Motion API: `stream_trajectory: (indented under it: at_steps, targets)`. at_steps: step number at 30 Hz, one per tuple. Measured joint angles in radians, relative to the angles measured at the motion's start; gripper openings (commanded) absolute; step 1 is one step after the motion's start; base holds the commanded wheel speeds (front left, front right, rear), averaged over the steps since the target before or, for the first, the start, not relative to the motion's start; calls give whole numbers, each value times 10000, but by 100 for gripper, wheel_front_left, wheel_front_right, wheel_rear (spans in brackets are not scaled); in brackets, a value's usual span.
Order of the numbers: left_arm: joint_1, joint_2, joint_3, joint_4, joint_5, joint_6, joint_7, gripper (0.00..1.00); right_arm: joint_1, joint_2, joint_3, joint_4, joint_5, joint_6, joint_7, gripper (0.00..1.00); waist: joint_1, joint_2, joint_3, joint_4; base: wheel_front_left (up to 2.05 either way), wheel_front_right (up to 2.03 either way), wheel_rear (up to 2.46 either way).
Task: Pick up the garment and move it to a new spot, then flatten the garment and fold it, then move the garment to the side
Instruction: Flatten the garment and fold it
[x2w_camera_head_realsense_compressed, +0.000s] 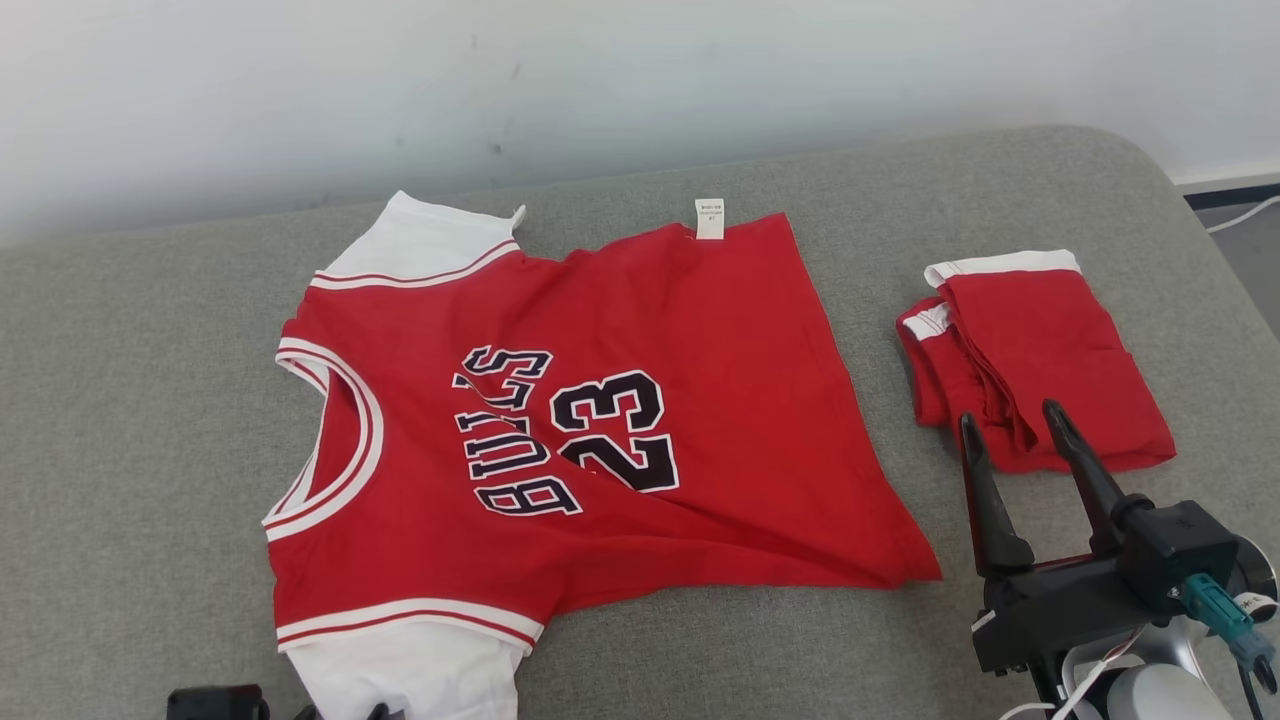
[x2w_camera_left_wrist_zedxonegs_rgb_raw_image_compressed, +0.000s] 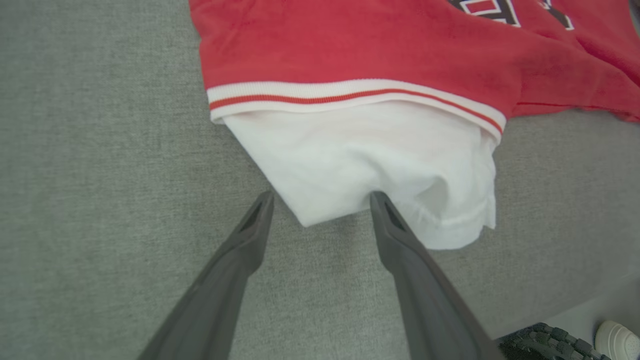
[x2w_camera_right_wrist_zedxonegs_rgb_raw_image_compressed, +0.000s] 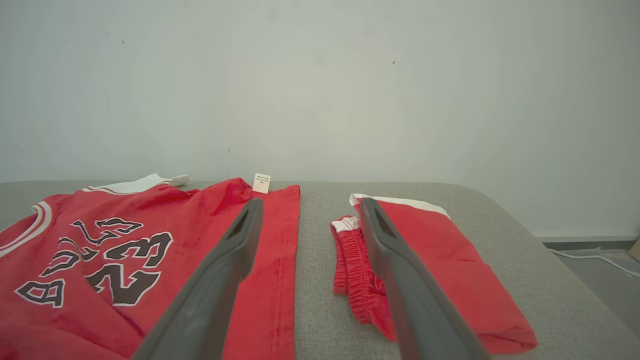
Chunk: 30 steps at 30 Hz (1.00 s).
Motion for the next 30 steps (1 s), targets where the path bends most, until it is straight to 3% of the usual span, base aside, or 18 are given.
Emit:
stream_trajectory:
  at_steps: [9,16,28,29,30]
  targets:
    - [-152,255,-259,65,-121,-499,529,100,-118,-2,0,-119,0,0,79,100,0,0,133,-25,0,0,0]
    - [-234,535,-178,-46,4,-499,539,100,-119,-4,-17,-155,0,0,88,100,0,0,222,-15,0,0,0]
    - [-819,495,-320,-102,105,-596,176,100,-274,0,-21,-207,0,-2,92,100,-1,0,332,4,0,0,0]
    - [-819,495,-332,-100,105,-598,130,85,-275,0,-25,-207,0,-2,92,100,-1,0,336,1,0,0,0]
    - [-820,493,-336,-100,105,-598,100,29,-275,0,-29,-209,0,-2,92,100,-1,0,340,-1,0,0,0]
